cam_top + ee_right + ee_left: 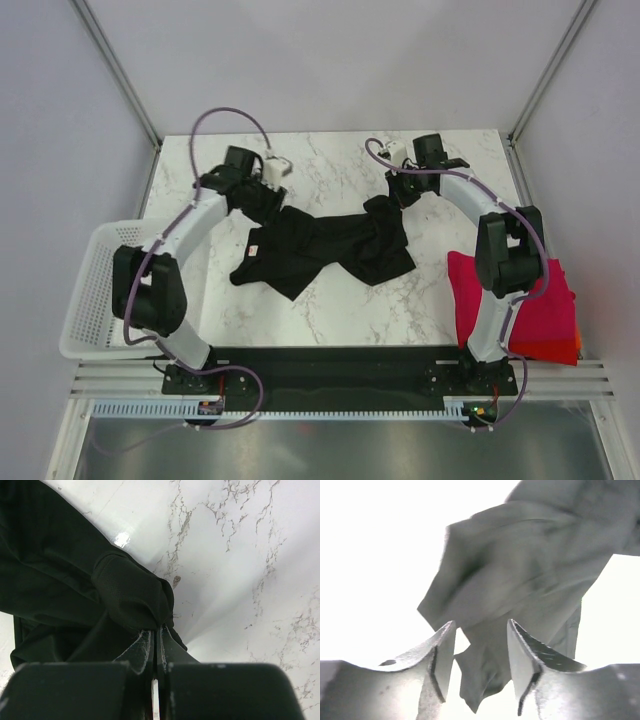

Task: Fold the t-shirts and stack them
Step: Flatten the tshirt out

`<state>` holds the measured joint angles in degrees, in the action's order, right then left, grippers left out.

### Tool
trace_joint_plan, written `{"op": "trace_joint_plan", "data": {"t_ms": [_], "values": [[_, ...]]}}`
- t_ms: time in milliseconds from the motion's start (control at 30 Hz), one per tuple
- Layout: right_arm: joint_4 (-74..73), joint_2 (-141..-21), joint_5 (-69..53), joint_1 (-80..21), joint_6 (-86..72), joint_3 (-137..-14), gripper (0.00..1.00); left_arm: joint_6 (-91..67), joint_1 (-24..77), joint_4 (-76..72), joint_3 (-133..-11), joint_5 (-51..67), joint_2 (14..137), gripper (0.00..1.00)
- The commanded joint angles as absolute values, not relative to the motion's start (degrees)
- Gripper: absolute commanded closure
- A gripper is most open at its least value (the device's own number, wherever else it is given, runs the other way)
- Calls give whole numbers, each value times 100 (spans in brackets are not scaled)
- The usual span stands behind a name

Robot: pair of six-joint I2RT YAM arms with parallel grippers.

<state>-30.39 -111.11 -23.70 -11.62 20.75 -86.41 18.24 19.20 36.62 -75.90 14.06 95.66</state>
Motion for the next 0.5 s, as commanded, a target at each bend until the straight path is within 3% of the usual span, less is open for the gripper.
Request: {"op": "trace_joint_plan", "data": {"t_ms": [0,167,467], "values": [[-3032,-11101,-2531,-1142,2057,-8877,100,1064,740,4454,-7743,2755,9421,50],[-3111,-11144,-2514,-1142,2065,-8973,100,853,9,5168,-7788,4288,10124,54],[-3252,-11101,-2408,-1134,2197,-9044,100,738,-272,5019,-7787,4395,10608,53]]}}
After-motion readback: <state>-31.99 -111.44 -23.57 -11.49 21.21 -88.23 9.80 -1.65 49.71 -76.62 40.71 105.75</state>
